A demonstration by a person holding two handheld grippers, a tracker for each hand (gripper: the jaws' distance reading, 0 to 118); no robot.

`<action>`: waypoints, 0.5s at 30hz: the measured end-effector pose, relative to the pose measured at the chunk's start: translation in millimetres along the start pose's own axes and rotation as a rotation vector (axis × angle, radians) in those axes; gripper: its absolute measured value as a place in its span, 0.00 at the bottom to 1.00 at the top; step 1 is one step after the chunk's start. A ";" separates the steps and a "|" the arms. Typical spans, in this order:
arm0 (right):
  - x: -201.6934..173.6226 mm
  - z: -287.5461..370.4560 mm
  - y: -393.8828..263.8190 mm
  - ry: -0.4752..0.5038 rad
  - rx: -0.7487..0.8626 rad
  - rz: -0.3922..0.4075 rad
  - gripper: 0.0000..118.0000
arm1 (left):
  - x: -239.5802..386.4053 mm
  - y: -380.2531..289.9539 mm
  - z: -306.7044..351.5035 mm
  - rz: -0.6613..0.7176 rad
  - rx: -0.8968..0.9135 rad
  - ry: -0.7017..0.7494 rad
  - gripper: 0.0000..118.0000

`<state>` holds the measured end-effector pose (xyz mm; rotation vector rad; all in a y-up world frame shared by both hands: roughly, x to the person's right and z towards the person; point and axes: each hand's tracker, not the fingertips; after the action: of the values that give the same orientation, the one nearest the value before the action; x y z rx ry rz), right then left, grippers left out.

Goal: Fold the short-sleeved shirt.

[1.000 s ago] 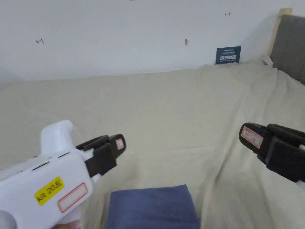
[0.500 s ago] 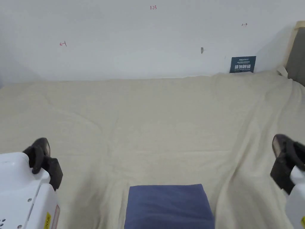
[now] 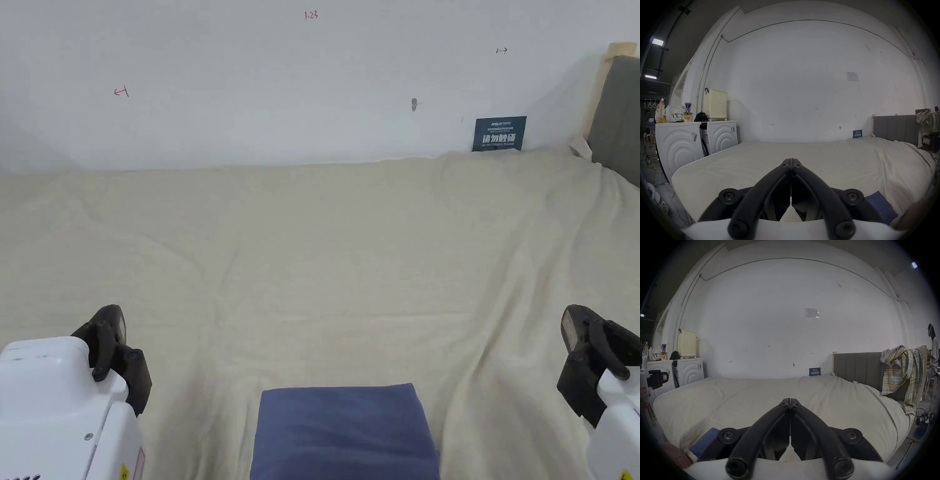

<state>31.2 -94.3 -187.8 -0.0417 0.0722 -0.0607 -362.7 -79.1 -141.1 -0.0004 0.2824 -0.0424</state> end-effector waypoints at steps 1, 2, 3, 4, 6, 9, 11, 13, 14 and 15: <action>0.9 -0.7 -0.8 -0.007 -0.003 0.003 0.00 | 0.4 -0.1 -0.1 -0.003 -0.003 -0.002 0.00; 2.2 -0.8 -1.5 -0.014 -0.005 0.004 0.00 | 1.1 -0.3 -0.2 -0.007 -0.005 -0.005 0.00; 4.0 -0.3 -2.6 -0.017 -0.007 0.001 0.00 | 1.7 -0.2 -0.1 -0.010 -0.005 -0.006 0.00; 5.1 0.2 -2.3 -0.023 -0.010 -0.004 0.00 | 1.7 0.1 0.0 -0.013 -0.002 -0.012 0.00; 6.5 2.7 2.9 -0.034 -0.012 -0.018 0.00 | -0.9 9.0 0.3 -0.003 0.002 -0.057 0.00; 6.9 7.2 24.5 -0.012 0.032 -0.040 0.00 | -4.9 37.0 1.3 -0.042 0.035 -0.052 0.00; 5.8 8.6 47.3 0.043 0.089 -0.045 0.00 | -11.5 58.4 2.0 -0.074 0.063 -0.056 0.00; 0.9 -1.3 67.4 0.160 0.035 -0.026 0.00 | -17.5 73.8 -4.6 -0.090 -0.020 -0.120 0.00; -4.4 -11.4 74.6 0.232 -0.047 -0.002 0.00 | -20.9 77.9 -10.1 -0.073 -0.106 -0.174 0.00; -11.5 -22.8 79.8 0.305 -0.154 0.028 0.00 | -24.5 78.4 -16.7 -0.031 -0.205 -0.222 0.00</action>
<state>22.8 -14.9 -213.1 -0.1851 0.3820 -0.0326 -387.5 0.3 -150.9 -0.2123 0.0635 -0.0437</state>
